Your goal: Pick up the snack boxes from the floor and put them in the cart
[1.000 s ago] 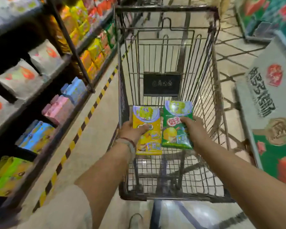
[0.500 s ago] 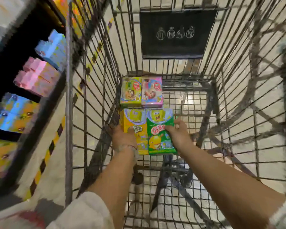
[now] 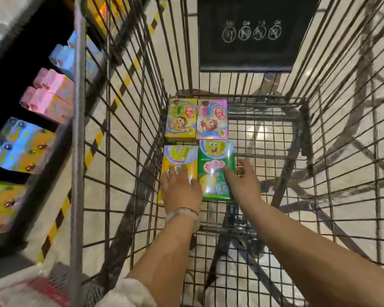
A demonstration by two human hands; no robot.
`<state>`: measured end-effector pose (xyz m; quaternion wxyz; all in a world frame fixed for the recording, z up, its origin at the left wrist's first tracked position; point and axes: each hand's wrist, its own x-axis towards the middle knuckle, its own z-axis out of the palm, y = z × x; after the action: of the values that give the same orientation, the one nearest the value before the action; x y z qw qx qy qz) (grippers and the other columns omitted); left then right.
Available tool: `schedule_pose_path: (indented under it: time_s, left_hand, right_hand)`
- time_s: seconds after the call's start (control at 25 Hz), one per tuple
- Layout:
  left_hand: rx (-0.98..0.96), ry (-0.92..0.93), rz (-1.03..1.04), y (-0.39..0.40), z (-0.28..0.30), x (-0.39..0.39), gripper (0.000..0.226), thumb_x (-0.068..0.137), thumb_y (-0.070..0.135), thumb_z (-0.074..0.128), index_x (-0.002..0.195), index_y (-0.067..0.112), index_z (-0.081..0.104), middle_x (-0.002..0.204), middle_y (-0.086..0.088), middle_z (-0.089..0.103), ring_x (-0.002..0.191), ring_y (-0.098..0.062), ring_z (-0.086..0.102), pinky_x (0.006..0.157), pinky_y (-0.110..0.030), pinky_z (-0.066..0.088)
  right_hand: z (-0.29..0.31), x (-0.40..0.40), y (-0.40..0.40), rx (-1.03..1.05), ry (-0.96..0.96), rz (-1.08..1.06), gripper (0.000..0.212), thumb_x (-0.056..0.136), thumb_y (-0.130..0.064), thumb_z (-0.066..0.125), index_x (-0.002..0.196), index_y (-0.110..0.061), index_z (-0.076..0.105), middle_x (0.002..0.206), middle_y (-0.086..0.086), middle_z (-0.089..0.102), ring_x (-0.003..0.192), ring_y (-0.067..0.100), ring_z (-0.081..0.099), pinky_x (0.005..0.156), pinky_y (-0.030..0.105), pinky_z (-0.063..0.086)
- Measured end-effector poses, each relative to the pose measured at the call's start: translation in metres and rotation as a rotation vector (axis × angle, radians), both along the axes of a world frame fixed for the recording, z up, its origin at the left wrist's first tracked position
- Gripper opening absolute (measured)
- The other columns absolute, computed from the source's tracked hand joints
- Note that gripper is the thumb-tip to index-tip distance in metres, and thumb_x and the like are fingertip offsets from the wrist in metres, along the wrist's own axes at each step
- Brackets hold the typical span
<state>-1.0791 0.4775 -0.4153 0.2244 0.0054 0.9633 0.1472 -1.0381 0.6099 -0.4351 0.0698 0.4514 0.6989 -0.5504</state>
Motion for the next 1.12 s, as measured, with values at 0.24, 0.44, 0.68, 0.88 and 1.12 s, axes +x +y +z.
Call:
schedule_pose_path:
  time_s: [0.24,0.44,0.68,0.88,1.12]
  left_hand:
    - [0.179,-0.120,0.098,0.014,0.001,-0.020,0.057,0.096,0.026,0.038,0.149,0.024,0.015,0.158,-0.008,-0.003,0.145,-0.020,-0.009,0.114,-0.035,-0.011]
    - [0.193,-0.079,0.087,0.022,0.023,-0.017,0.057,0.094,0.030,0.042,0.147,0.021,0.023,0.159,-0.001,0.005,0.145,-0.019,-0.002,0.116,-0.040,-0.004]
    - [0.561,-0.148,-0.270,0.036,0.168,-0.038,0.053,0.095,0.018,0.049,0.144,0.018,0.029,0.143,0.007,0.031,0.135,-0.014,0.030,0.092,-0.010,0.026]
    - [0.430,0.080,-0.629,-0.010,0.328,-0.060,0.058,0.093,0.028,0.053,0.145,0.023,0.026,0.146,0.001,0.034,0.131,-0.011,0.035,0.100,-0.018,0.029]
    - [0.150,0.344,-0.750,-0.132,0.544,-0.051,0.093,0.070,0.080,0.043,0.147,0.036,0.015,0.153,0.013,0.018,0.140,-0.008,0.021,0.114,-0.027,0.020]
  right_hand:
    - [-0.006,0.014,0.001,-0.153,0.112,0.028,0.048,0.095,-0.024,0.051,0.142,-0.022,0.038,0.122,-0.002,0.057,0.102,0.017,0.059,0.094,0.039,0.049]
    - [0.033,0.016,0.010,-0.079,0.101,0.121,0.048,0.098,-0.022,0.046,0.144,-0.022,0.035,0.138,-0.003,0.046,0.121,0.017,0.048,0.101,0.029,0.039]
    - [0.171,-0.011,0.036,0.046,0.211,0.316,0.038,0.097,-0.018,0.051,0.135,-0.016,0.046,0.127,0.004,0.054,0.102,0.010,0.050,0.067,0.006,0.041]
    - [0.338,-0.023,0.018,0.207,0.411,0.513,0.040,0.096,-0.014,0.051,0.136,-0.015,0.047,0.126,0.006,0.054,0.110,0.013,0.052,0.071,0.001,0.040]
    - [0.558,0.004,-0.039,0.641,0.610,0.819,0.046,0.097,-0.028,0.051,0.141,-0.032,0.040,0.140,-0.001,0.047,0.128,0.015,0.044,0.097,0.022,0.033]
